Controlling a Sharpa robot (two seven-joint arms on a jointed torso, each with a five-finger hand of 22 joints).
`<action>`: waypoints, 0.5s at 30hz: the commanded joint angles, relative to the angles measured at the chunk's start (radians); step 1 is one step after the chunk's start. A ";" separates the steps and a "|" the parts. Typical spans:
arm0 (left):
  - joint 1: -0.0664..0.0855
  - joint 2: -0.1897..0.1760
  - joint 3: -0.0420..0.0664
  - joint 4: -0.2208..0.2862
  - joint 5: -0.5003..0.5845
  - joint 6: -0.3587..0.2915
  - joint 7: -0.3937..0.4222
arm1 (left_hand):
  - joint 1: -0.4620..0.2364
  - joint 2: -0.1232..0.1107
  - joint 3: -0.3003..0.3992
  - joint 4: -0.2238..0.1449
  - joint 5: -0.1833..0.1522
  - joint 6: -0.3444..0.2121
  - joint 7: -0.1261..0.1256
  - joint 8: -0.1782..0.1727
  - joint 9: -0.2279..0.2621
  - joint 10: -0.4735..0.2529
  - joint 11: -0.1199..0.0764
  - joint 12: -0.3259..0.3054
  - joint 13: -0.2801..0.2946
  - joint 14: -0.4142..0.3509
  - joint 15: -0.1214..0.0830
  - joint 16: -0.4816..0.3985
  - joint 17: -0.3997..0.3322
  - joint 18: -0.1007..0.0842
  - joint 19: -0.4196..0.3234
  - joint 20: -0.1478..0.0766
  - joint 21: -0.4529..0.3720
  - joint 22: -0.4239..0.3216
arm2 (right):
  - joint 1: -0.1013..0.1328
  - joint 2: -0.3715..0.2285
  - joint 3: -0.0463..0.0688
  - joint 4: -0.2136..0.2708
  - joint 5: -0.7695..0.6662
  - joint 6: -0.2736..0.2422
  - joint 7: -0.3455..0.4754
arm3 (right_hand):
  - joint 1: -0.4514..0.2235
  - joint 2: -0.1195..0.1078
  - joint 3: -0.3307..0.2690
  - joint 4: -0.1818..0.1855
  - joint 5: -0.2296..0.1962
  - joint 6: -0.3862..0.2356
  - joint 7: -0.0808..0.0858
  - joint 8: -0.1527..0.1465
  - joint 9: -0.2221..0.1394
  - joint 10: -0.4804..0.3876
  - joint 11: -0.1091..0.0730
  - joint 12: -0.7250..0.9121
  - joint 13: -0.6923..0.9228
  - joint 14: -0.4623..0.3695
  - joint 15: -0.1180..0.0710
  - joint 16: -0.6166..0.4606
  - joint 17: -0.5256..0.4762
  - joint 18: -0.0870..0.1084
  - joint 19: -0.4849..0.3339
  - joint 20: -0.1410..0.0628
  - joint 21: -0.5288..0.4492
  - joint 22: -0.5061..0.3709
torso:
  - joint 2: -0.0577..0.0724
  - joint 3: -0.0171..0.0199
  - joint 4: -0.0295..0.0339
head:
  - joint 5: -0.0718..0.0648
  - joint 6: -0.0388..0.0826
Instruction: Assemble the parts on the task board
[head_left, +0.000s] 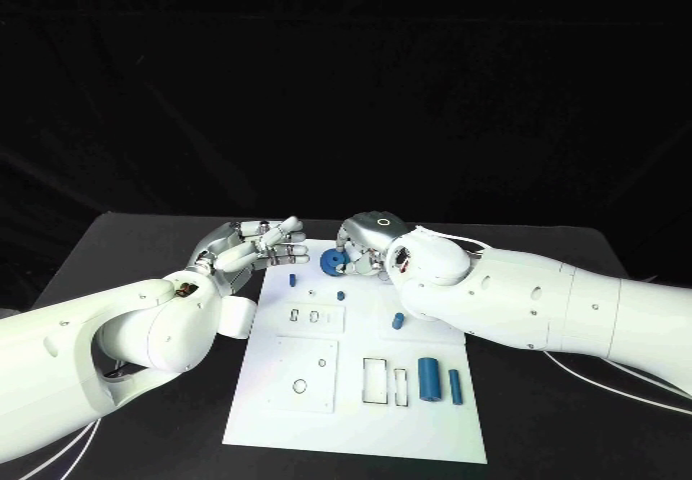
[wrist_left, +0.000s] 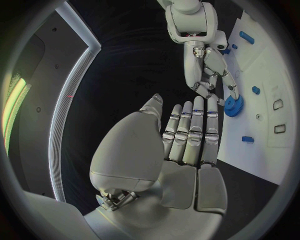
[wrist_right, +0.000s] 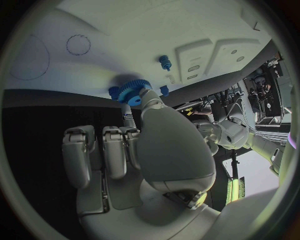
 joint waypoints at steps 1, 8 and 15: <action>0.001 0.001 0.001 0.003 0.001 0.017 0.002 | 0.006 0.005 0.002 -0.006 0.004 -0.005 0.004 -0.006 -0.001 -0.004 0.006 -0.005 -0.001 -0.005 0.003 -0.005 0.001 0.001 -0.007 -0.002 0.007 0.001 | -0.007 0.003 -0.005 -0.005 -0.003 0.040 0.007 | -0.011 -0.003 0.007 0.001 0.001 0.003 0.000 -0.002 0.000 0.098 -0.006 0.001 0.257 0.106 -0.004 0.006 0.263 -0.016 0.088 -0.010 0.001 0.244 | 0.000 0.0011 0.0014 | 0.001 -0.003; 0.001 0.000 0.001 0.003 0.001 0.018 0.001 | 0.007 0.005 0.003 -0.007 0.004 -0.005 0.004 -0.006 -0.001 -0.003 0.006 -0.005 -0.001 -0.004 0.003 -0.005 0.002 0.001 -0.008 -0.002 0.008 0.002 | -0.012 0.005 -0.006 -0.009 -0.001 0.035 0.005 | -0.015 -0.004 0.011 0.002 -0.006 0.003 0.001 -0.004 -0.001 0.094 -0.005 -0.002 0.253 0.106 -0.004 0.006 0.263 -0.015 0.086 -0.009 0.000 0.242 | 0.000 0.0002 0.0003 | 0.002 -0.003; 0.001 0.000 0.001 0.002 0.001 0.019 -0.002 | 0.007 0.005 0.003 -0.007 0.004 -0.005 0.004 -0.006 -0.001 -0.003 0.006 -0.005 -0.001 -0.004 0.003 -0.005 0.002 0.001 -0.008 -0.002 0.008 0.002 | -0.013 0.005 -0.006 -0.009 -0.001 0.021 0.005 | -0.031 -0.011 0.014 0.005 -0.027 -0.003 0.005 -0.013 -0.004 0.089 -0.002 -0.008 0.247 0.106 -0.001 0.006 0.263 -0.015 0.084 -0.007 -0.003 0.240 | 0.000 0.0006 0.0003 | 0.002 -0.005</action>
